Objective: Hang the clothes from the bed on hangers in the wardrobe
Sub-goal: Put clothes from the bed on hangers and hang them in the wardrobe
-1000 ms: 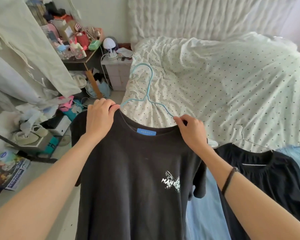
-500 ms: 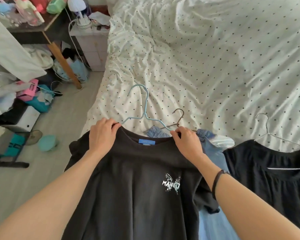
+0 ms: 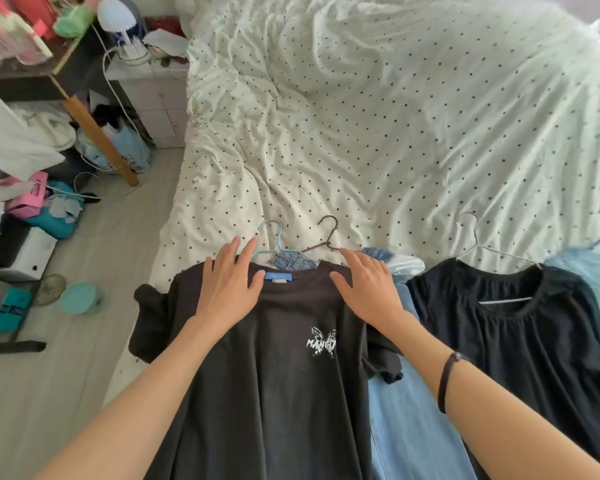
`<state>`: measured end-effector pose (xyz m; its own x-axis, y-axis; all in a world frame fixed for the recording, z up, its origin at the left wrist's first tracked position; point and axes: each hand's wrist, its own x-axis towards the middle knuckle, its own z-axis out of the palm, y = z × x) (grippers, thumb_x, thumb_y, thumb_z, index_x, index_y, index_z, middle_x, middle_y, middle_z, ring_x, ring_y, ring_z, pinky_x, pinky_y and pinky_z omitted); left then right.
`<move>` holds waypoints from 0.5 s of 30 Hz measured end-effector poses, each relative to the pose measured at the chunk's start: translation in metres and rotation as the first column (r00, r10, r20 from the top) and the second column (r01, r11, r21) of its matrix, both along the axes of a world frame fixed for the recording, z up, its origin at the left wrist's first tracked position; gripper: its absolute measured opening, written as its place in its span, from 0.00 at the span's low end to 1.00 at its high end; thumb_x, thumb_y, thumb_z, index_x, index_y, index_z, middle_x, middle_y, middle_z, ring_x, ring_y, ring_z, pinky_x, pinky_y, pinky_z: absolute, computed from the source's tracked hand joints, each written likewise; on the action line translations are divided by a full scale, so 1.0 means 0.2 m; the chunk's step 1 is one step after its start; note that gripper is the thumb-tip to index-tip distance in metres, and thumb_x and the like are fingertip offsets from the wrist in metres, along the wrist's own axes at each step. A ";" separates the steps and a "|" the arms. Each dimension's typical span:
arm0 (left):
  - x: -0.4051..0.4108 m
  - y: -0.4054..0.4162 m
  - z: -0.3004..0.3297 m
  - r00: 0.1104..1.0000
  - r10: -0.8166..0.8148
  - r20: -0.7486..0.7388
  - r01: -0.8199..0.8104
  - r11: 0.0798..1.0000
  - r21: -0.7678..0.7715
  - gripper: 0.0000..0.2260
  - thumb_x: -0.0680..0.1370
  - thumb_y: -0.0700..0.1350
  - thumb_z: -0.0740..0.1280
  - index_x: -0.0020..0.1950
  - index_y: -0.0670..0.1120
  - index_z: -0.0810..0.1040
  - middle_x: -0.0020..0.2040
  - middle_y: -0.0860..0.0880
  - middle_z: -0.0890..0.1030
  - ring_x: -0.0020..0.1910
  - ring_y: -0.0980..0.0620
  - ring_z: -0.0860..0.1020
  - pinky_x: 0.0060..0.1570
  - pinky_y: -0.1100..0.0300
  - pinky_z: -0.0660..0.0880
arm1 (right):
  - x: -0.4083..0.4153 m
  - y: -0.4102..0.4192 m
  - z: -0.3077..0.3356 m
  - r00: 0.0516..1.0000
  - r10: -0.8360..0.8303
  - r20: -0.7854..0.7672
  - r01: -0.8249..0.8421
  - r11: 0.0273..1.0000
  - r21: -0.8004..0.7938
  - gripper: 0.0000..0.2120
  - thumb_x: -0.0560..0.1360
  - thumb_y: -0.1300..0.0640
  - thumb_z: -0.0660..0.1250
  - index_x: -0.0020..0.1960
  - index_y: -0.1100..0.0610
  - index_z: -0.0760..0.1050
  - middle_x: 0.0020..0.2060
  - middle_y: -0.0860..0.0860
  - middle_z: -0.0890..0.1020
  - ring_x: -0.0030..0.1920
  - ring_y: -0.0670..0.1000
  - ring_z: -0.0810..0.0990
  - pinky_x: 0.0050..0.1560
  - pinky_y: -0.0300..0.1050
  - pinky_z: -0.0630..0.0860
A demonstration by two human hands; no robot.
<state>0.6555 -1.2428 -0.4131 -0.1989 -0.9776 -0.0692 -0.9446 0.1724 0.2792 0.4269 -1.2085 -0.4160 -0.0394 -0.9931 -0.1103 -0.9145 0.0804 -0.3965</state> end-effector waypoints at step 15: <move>-0.74 1.03 0.83 0.814 -0.581 -0.016 0.560 0.792 -0.243 0.27 0.75 0.59 0.51 0.72 0.49 0.63 0.72 0.41 0.65 0.71 0.39 0.62 0.65 0.38 0.60 | -0.51 1.55 0.90 0.880 -0.470 -0.067 0.447 0.869 -0.214 0.38 0.70 0.32 0.37 0.75 0.48 0.52 0.75 0.48 0.57 0.75 0.49 0.50 0.73 0.50 0.40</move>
<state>0.5075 -1.0365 -0.2472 -0.7201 -0.6718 0.1733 -0.6296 0.7377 0.2437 0.3247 -0.8980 -0.2367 -0.4963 -0.8615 0.1072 -0.8320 0.4368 -0.3420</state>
